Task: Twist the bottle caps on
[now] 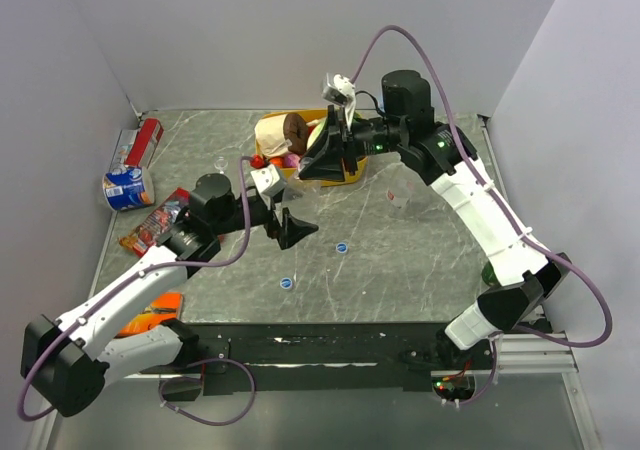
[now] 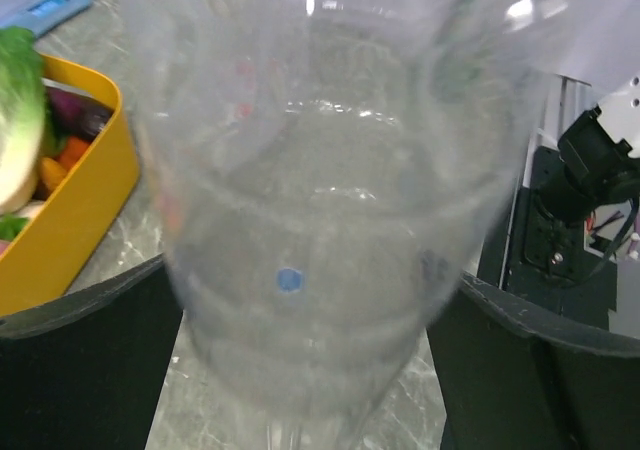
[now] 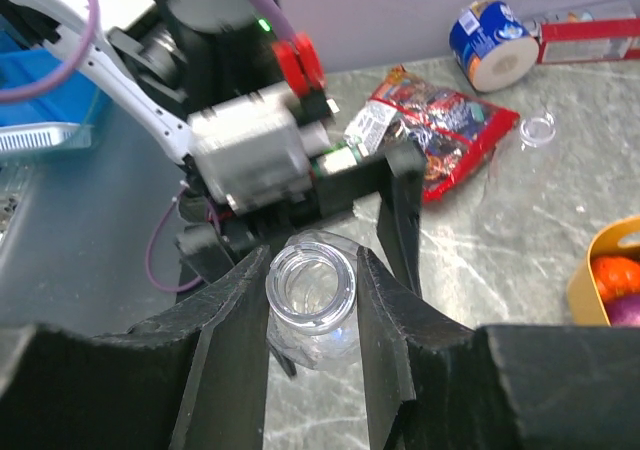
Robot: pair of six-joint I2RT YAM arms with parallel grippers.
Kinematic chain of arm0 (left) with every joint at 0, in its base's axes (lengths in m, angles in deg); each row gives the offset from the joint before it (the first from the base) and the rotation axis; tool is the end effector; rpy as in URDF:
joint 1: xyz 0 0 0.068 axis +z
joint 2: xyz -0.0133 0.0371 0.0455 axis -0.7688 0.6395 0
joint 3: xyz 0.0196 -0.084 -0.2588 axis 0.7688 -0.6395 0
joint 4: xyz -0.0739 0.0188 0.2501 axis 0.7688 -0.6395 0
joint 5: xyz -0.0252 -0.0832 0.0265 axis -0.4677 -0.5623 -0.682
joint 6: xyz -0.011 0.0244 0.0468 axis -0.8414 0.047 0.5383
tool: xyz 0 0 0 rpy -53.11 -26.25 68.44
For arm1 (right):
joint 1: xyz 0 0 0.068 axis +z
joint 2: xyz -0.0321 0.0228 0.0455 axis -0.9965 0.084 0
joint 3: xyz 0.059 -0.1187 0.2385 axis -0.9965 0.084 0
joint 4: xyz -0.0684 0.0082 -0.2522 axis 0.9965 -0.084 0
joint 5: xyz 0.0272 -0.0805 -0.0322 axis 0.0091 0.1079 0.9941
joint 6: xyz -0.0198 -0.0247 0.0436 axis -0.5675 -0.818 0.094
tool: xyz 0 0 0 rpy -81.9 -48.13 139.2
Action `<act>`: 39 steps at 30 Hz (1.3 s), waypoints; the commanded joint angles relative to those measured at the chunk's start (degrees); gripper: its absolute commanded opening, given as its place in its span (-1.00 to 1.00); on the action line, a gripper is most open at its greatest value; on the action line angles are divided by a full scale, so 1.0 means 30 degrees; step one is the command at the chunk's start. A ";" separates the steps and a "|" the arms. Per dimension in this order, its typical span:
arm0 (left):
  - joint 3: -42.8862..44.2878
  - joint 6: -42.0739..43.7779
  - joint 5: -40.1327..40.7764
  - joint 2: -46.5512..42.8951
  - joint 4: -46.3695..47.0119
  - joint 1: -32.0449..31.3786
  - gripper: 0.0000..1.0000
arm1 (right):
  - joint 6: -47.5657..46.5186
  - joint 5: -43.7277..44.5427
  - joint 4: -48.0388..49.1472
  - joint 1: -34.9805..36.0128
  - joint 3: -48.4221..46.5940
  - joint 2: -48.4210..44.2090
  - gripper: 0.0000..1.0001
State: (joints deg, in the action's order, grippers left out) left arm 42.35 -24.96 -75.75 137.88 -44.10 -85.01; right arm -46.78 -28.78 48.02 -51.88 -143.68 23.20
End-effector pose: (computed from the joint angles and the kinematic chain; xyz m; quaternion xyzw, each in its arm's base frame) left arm 0.1863 -0.1529 0.3369 0.3806 0.6352 -0.4059 0.5356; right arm 0.2458 0.1979 0.4792 -0.5198 0.5561 0.4970 0.4167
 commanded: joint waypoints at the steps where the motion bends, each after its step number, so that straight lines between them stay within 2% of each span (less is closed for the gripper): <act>1: 0.0512 0.0219 -0.1402 0.0203 0.1433 -0.0131 0.93 | 0.0860 -0.0430 0.1728 0.0326 -0.0607 -0.0786 -0.77; 8: 0.0366 0.0658 -0.1578 -0.0001 0.1463 -0.0131 0.51 | 0.0449 0.0010 0.1406 0.0619 -0.0139 -0.1050 -0.72; 19: 0.0072 0.2386 -0.1372 -0.0061 0.0497 -0.0131 0.51 | -0.0252 0.0596 0.0324 0.0619 -0.1368 -0.0494 -0.69; 28: -0.0015 0.2767 -0.1344 0.0057 0.0495 -0.0131 0.30 | -0.0458 0.0976 0.0293 0.1262 -0.1574 -0.0434 -0.65; 31: -0.0044 0.2972 -0.1490 0.0291 0.0846 -0.0131 0.09 | -0.0107 0.1036 0.0791 0.1293 -0.1339 -0.0493 -0.63; 32: -0.0073 0.3002 -0.1432 0.0291 0.0964 -0.0131 0.01 | -0.0193 0.1152 0.0821 0.1322 -0.1542 -0.0435 -0.46; 34: -0.0074 0.3118 -0.1198 0.0204 0.0791 -0.0102 -0.03 | -0.1097 0.2027 -0.0316 0.1264 -0.2214 -0.0260 -0.11; 35: -0.0045 0.3322 -0.1081 0.0087 0.0615 -0.0073 -0.09 | -0.2059 0.2757 -0.0786 0.1119 -0.3001 -0.0172 0.21; 37: -0.0074 0.3760 -0.0877 -0.0146 0.0176 -0.0015 -0.24 | -0.3409 0.4020 -0.1960 0.0535 -0.3767 -0.0200 0.45; 38: -0.0161 0.3967 -0.0788 -0.0264 -0.0261 -0.0043 -0.26 | -0.3533 0.4285 -0.2049 -0.0484 -0.4061 -0.0403 0.59; 39: -0.0278 0.4114 -0.0642 -0.0381 -0.0439 -0.0014 -0.30 | -0.3534 0.4636 -0.1905 -0.1045 -0.4122 -0.0492 0.64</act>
State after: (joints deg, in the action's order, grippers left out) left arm 42.18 -15.84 -78.26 138.47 -44.06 -85.18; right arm -52.07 -20.91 43.61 -49.81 -150.79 23.75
